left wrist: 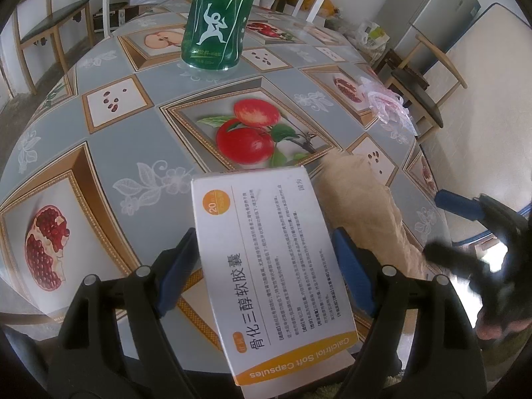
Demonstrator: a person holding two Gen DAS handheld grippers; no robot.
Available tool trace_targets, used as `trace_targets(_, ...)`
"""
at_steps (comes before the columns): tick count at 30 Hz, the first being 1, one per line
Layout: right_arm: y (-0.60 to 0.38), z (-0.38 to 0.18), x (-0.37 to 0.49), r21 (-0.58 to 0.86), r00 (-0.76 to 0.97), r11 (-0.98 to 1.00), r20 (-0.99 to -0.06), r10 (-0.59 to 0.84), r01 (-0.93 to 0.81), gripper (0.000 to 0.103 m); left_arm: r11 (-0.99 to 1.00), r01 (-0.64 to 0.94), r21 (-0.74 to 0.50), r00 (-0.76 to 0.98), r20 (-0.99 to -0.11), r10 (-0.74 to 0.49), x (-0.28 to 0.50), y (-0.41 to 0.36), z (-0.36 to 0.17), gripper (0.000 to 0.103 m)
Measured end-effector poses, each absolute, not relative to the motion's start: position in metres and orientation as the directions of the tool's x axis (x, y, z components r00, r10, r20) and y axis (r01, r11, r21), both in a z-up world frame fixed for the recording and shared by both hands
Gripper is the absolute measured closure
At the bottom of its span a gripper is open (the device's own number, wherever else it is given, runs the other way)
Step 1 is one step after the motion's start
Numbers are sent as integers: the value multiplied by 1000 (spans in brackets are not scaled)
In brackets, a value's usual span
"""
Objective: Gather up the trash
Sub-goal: 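Lift the paper bag with the right gripper while the left gripper holds the medicine box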
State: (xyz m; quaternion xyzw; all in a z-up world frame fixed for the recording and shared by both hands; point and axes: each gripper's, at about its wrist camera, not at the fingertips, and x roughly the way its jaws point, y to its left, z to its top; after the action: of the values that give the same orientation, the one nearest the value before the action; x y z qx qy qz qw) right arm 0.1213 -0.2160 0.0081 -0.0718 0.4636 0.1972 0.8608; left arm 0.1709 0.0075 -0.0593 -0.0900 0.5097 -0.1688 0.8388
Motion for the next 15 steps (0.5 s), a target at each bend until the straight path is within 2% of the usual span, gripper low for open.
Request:
trace_targets(4,-198,-7,111,-58,494,881,-845,207,-469,27,927,191,-322,424,-825,-374,171,8,-59,26)
trace_targets(6,-201,-16,117,-52,477,896,-859,185,-442,27,927,191,-323,424,-825,-375,171,8,-59,26)
trace_targets(13,-250,-14,139,299,406,924,-833,374,-239,27,928,191,-320,423,-826,-372,171,7,-59,26)
trace_targets(15,-254,-23,144,334,381,923,-842,382,-189,27,928,191,-318,423,-827,-371,172,7,-59,26)
